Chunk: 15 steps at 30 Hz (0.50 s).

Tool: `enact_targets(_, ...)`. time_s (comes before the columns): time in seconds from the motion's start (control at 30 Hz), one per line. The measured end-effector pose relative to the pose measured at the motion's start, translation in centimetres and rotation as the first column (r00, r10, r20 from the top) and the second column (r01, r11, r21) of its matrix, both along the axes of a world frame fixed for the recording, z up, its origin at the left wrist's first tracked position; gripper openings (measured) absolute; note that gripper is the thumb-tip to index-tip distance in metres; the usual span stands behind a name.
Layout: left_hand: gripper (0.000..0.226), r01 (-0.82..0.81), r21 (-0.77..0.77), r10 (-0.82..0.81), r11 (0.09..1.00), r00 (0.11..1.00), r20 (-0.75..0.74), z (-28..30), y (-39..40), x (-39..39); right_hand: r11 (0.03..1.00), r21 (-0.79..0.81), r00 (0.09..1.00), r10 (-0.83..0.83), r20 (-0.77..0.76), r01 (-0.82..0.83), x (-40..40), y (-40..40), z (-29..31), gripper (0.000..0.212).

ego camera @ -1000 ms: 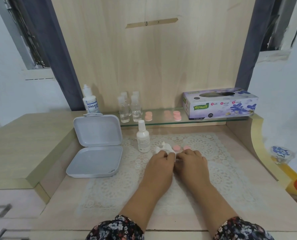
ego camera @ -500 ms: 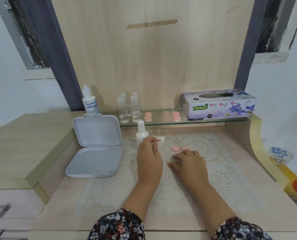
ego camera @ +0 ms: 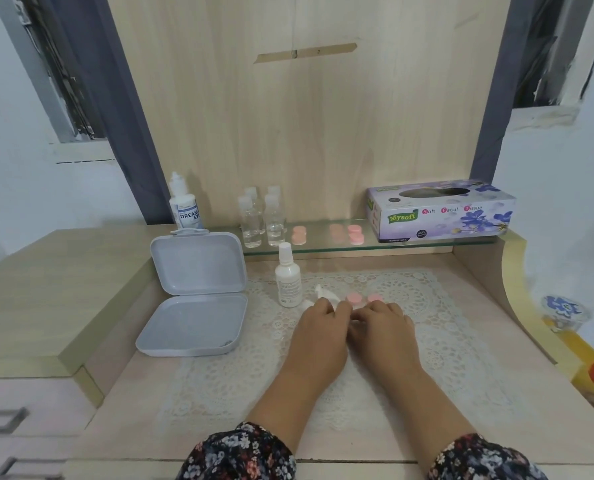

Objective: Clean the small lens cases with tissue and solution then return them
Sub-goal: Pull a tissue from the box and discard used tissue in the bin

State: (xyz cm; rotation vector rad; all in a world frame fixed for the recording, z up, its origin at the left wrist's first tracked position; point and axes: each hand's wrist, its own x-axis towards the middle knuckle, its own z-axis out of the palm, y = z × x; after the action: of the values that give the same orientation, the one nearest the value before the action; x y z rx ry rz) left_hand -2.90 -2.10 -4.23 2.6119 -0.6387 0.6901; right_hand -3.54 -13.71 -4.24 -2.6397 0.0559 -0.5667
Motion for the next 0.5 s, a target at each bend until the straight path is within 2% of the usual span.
enact_targets(0.1, 0.025, 0.012, 0.053, -0.014, 0.998, 0.999, 0.029, 0.14, -0.2, -0.13, 1.0, -0.029, 1.0, 0.003, -0.017, -0.004, -0.1, 0.05, 0.21, 0.025)
enact_targets(0.2, 0.024, -0.017, 0.038, 0.017, 0.999, 1.0, -0.017, 0.51, -0.49, -0.1, 0.999, -0.041, 1.0, -0.005, -0.011, 0.005, -0.11, 0.04, 0.25, 0.025)
enact_targets(0.4, 0.023, -0.093, -0.184, 0.06, 0.978, 0.982, -0.181, 0.26, -0.65, 0.41, 1.0, -0.03, 1.0, 0.003, -0.027, -0.004, 0.14, -0.16, 0.02, 0.026)
enact_targets(0.5, 0.02, -0.119, -0.351, 0.019, 0.929, 0.961, -0.275, 0.11, -0.52, 0.79, 0.999, -0.038, 1.0, 0.009, -0.03, -0.01, 0.24, -0.29, -0.08, 0.029)
